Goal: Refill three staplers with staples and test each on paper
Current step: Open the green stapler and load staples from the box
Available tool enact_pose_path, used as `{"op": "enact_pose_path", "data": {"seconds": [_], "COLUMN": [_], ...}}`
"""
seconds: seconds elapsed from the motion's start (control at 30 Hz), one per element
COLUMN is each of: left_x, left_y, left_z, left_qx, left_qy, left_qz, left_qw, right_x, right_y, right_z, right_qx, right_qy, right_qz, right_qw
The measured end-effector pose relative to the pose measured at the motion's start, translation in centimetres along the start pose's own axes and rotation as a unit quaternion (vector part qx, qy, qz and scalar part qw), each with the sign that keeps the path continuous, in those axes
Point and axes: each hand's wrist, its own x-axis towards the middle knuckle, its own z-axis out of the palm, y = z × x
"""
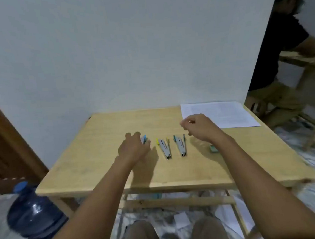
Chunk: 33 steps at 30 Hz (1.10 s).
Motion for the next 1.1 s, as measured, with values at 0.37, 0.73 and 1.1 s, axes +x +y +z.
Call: {"op": "enact_pose_path", "data": {"seconds": [0.37,0.73,1.1], "left_x": [0.0,-3.4,-1.4], "left_y": [-2.3,2.9,3.1], "left_z": [2.5,4.6,2.2], "left_qx": [-0.021,0.036,-0.123], "left_qy": [0.102,0.052,0.021], "left_qz": [0.015,0.158,0.094], "left_qw": [0.994,0.985,0.988], "right_x": [1.7,1.5,-1.8], "right_y": [3.5,3.7,0.8], "right_z": [5.6,5.2,6.6], "right_qx": [-0.089,-0.042,0.031], "right_qy": [0.067,0.104,0.192], "right_qz": [0.13,0.12,0.018], "right_qw": [0.985,0.986,0.981]}}
